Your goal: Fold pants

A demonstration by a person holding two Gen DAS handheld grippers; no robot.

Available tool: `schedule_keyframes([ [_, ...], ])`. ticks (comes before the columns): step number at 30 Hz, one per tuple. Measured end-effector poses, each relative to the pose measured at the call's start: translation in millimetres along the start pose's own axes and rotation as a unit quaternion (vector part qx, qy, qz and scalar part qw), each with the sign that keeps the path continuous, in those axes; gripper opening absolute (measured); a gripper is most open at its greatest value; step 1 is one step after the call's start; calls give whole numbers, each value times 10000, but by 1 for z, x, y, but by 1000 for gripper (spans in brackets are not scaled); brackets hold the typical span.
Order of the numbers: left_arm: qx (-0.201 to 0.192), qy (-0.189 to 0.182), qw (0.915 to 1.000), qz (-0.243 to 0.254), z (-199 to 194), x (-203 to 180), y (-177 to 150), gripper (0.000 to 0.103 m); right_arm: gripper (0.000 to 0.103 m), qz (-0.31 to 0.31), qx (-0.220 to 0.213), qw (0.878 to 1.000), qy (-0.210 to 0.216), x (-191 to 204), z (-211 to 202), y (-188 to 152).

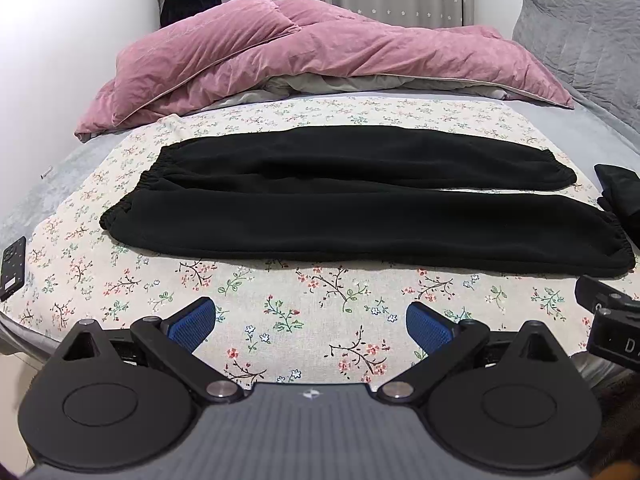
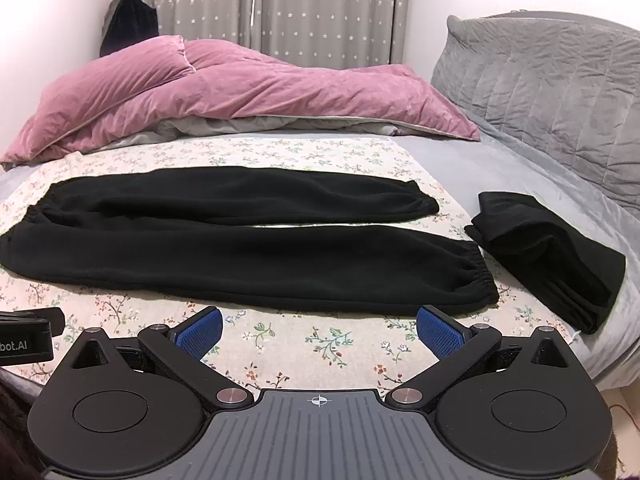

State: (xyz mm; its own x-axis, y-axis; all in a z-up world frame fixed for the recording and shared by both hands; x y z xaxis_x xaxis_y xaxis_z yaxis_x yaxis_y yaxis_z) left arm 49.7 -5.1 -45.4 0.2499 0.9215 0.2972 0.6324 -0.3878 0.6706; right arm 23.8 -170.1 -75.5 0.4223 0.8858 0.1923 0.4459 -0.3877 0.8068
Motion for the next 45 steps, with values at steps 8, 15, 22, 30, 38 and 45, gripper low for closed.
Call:
schedule_keyframes([
  [8,9,-17,10000,-14,0,0,-2,103,103,-95,-24,9999,-26,4,-4,-4],
  [15,-12,-32,10000,7,-2,-2,-2,103,103,-55,-34,10000,0,5,-5,-2],
  [22,-33,-40,10000,-2,-3,-2,-3,103,103,-101,-120,9999,-8,5,-10,-2],
  [30,-46,-62,10000,10,-4,-3,-3,103,103,-83,-170,9998,-34,4,-14,0],
  [38,-49,-62,10000,0,-5,-3,-4,103,103,-78,-172,9998,-23,3,-14,0],
  [45,-35,-49,10000,-6,-4,-2,-4,103,103,-81,-175,9998,-22,3,-14,0],
])
Point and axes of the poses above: each gripper's, at about its wrist camera, not at the fingertips, and z roughly the way its jaws point, x to its left, y to its top, the point moved 7 cm from there along z, roughly the way its jaws point, and after that the axes turned 15 degrees about z, right-handed, at the moved point
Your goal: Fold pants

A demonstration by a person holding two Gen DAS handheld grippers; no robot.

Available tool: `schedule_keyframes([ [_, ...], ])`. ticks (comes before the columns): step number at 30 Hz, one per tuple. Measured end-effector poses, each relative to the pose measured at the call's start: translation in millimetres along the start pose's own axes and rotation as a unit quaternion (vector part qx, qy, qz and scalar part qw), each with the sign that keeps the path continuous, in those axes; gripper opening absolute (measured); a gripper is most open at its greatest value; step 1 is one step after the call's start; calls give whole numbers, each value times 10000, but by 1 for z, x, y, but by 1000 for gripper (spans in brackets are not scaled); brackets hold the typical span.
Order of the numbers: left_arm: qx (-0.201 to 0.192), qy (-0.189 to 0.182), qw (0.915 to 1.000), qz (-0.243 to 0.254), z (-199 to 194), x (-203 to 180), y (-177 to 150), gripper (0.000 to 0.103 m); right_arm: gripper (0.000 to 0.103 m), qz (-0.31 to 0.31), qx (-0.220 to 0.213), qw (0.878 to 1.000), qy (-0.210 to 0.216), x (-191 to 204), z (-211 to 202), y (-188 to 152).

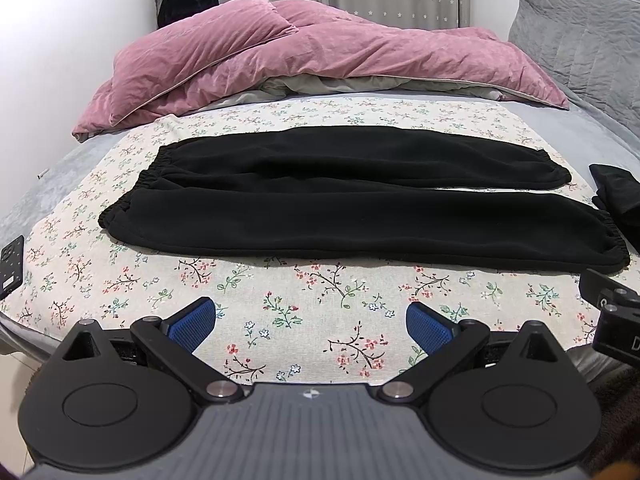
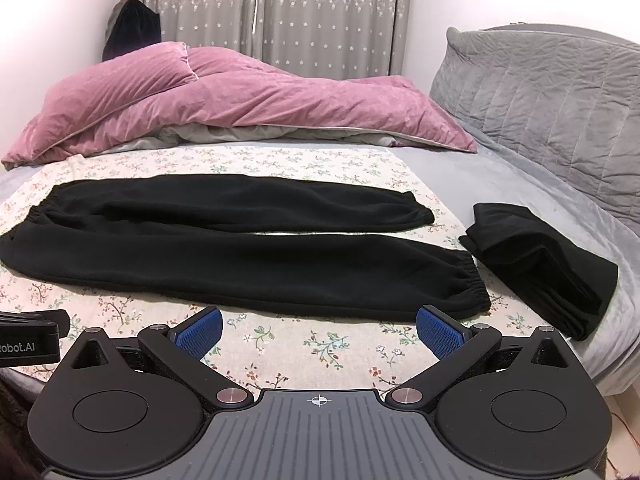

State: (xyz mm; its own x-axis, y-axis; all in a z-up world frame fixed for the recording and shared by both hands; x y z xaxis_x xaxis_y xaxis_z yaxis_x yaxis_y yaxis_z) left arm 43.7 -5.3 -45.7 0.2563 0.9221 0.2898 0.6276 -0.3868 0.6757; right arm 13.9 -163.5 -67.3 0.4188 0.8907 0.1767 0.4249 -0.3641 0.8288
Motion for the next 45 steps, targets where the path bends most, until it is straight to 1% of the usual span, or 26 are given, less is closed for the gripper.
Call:
schedule_keyframes([
  [6,64,49,10000,14,5,2,-1,103,103,-8,17,10000,-5,-1,1,0],
  [12,155,113,9998,21,15,7,-2,103,103,26,121,9999,-22,1,9,0],
  [23,207,65,9998,-1,31,11,1,103,103,-128,257,9996,-74,13,27,-3],
  [25,116,29,9999,-3,34,13,2,103,103,-128,291,9995,-64,15,30,-4],
  [27,-96,46,9999,75,39,18,5,103,103,-128,410,9991,-33,15,37,-5],
  [28,-191,104,9997,140,44,23,7,103,103,-123,529,9985,-15,14,43,-6],
  [29,-188,181,9995,189,50,30,9,103,103,-110,656,9978,11,12,50,-6],
  [31,-77,245,9996,127,64,52,9,103,103,-10,809,9967,71,4,61,-5],
  [33,0,120,9999,-123,78,78,8,103,103,145,919,9957,22,-9,72,-2],
  [35,276,-39,9988,-402,95,106,4,103,103,246,954,9950,-146,-22,81,1],
  [36,354,-58,9977,-583,102,121,2,103,103,239,954,9948,-258,-28,86,3],
  [38,477,59,9947,-907,116,149,-4,103,103,126,976,9944,-383,-33,93,2],
  [40,615,207,9912,-1155,131,177,-10,103,103,64,1031,9940,-365,-35,101,1],
  [42,660,209,9877,-1400,143,198,-16,103,103,126,1099,9935,-262,-39,110,2],
  [45,712,112,9803,-1838,166,227,-22,103,103,279,1139,9928,-258,-52,122,7],
])
Point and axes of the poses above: each gripper's, at about its wrist camera, not at the fingertips, and z roughly the way its jaws point, x to its left, y to its top, the point moved 7 cm from there along z, roughly the way its jaws point, and after that the axes turned 15 degrees about z, right-handed, at the moved point
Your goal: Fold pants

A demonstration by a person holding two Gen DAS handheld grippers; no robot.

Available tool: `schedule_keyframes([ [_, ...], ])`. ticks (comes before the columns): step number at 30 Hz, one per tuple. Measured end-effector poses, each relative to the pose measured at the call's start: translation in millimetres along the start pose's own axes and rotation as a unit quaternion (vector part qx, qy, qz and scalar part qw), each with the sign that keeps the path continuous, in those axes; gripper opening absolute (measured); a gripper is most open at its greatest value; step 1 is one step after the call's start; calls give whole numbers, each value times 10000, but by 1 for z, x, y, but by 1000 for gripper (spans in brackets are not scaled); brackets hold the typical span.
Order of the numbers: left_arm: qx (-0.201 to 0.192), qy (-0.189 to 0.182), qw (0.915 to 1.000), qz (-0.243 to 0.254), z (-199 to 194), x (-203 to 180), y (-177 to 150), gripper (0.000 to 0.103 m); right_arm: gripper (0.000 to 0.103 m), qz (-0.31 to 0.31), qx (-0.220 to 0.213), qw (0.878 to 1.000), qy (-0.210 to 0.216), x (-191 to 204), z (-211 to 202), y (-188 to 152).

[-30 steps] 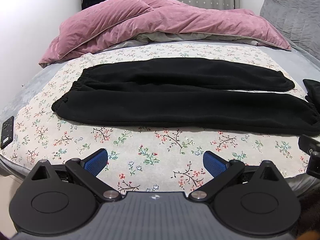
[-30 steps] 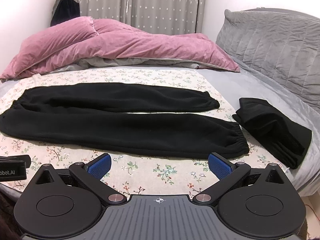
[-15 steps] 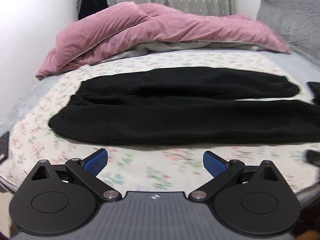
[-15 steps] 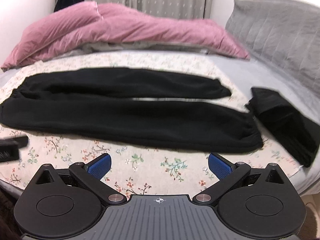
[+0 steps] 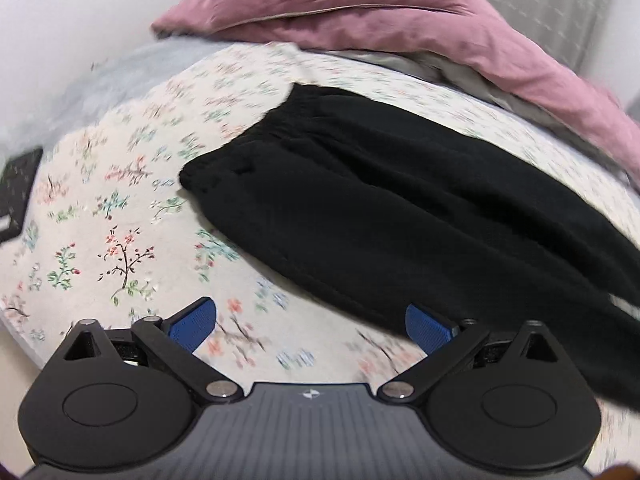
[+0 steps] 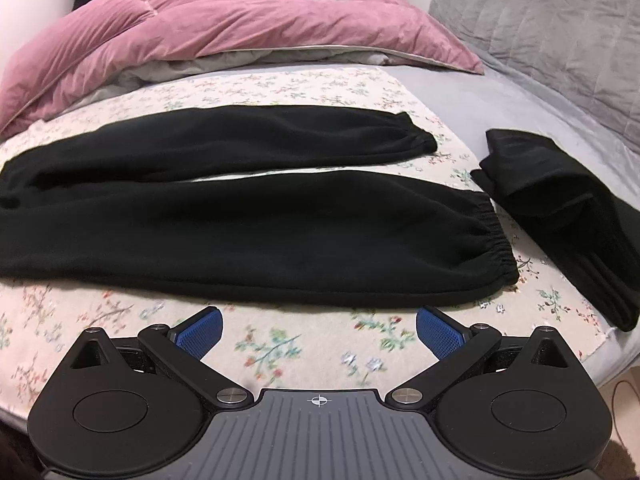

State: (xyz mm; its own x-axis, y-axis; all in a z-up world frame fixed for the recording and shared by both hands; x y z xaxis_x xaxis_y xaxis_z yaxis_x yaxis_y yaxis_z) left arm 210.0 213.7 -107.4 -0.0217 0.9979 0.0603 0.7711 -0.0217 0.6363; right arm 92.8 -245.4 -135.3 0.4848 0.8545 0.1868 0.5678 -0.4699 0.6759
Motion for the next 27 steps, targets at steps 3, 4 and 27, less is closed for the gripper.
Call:
schedule_keyframes([
  [3,56,-135,9994,-324,24,17,7,103,102,230,-3,9997,-106,-15,8,7],
  [4,87,-179,9989,-418,32,21,9,103,102,363,19,9993,-129,-21,11,9],
  [27,-912,-365,9870,-1271,37,53,17,26,5,2639,-151,9640,-287,-126,61,33],
])
Point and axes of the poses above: each gripper's, at about its wrist camera, not at the fingertips, and z roughly the way its jaws point, x to its left, y to its top, the point moved 7 cm from there along z, roughly the way its jaws point, and after that the axes turned 15 degrees about z, right-handed, at the moved point
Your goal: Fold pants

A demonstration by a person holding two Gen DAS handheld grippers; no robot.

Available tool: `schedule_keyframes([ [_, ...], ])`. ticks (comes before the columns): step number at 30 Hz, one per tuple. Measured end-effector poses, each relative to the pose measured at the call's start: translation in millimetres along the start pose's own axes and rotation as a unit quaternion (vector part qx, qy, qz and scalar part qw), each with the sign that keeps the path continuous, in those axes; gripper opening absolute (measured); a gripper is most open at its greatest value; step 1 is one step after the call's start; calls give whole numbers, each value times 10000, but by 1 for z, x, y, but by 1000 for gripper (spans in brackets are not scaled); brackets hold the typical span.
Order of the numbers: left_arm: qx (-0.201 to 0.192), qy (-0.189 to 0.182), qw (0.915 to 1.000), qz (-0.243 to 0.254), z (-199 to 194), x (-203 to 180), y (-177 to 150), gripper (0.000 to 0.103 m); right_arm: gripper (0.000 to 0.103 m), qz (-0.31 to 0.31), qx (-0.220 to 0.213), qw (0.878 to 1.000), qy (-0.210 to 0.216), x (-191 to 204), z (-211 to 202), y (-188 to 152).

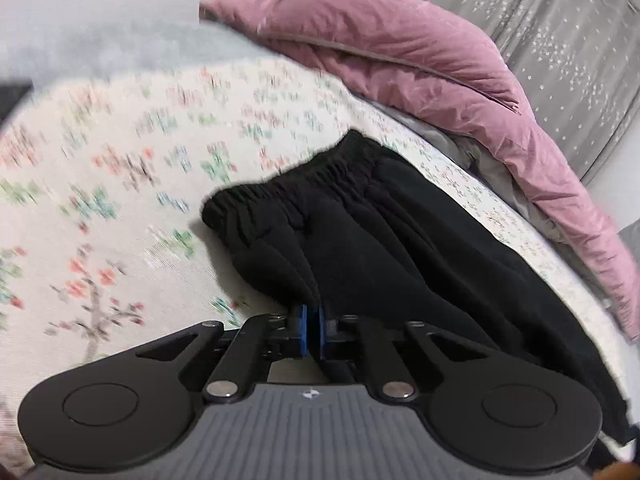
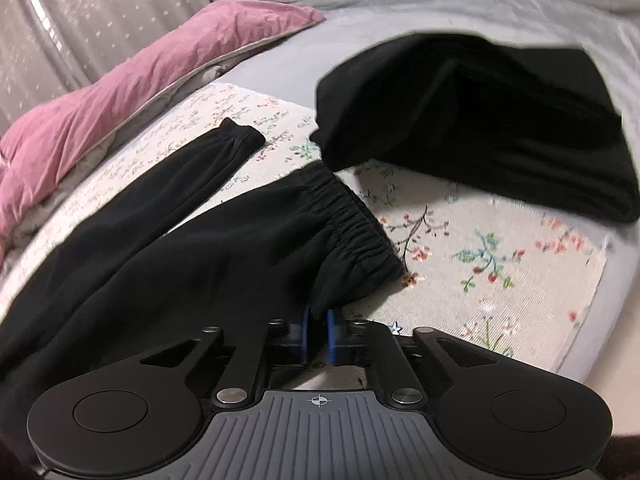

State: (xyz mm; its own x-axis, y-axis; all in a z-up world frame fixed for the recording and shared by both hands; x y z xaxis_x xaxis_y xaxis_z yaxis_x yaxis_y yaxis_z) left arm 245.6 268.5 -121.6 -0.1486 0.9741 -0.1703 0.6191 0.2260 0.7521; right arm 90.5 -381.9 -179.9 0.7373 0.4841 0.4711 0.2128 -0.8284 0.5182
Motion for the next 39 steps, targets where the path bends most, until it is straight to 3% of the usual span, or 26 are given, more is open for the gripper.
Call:
schedule_keyframes([
  [6,17,362,9992,166,-33,16,-4,26,3,-570,-260,9978,-215,3,-22,3],
  [13,54,530,9961,710,-61,25,0,26,2,-877,-182,9956,-270,-6,-47,11],
  [19,839,591,9891,1059,-44,35,-24,26,2,-1280,101,9897,-632,-14,-45,-6],
  [21,1105,483,9883,938,-35,40,-30,27,3,-1294,198,9886,-744,-19,-38,-11],
  [23,1141,359,9893,841,-35,44,-31,29,4,-1318,212,9881,-760,-20,-34,-15],
  [24,1132,312,9890,903,-37,43,-31,36,6,-1350,204,9877,-756,-20,-35,-15],
  [25,1103,357,9876,1058,-42,40,-28,39,13,-1349,172,9882,-704,-18,-37,-14],
  [27,991,541,9854,1276,-52,34,-23,66,30,-1426,74,9874,-685,-15,-46,-10],
  [29,858,565,9850,1385,-63,25,-18,75,68,-1506,-156,9866,-611,-11,-59,-4],
  [33,536,247,9835,1710,-78,-14,-8,89,73,-1526,-356,9874,-237,7,-77,12],
  [39,317,-531,9690,2393,-66,-105,-6,103,76,-1277,-224,9905,463,42,-61,34],
])
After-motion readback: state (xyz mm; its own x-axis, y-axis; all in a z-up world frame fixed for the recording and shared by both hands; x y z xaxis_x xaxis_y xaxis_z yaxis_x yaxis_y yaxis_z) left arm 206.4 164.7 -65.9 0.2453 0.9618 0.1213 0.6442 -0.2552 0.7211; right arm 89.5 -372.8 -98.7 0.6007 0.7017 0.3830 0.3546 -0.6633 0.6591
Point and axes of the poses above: each gripper's, at about its wrist camera, not at the fingertips, and z roughly the way its jaws point, x to its left, y to its top, the point moved 7 cm from there along z, roughly the way its jaws point, and after that the axes turned 15 degrees about z, right-handed, at the moved point
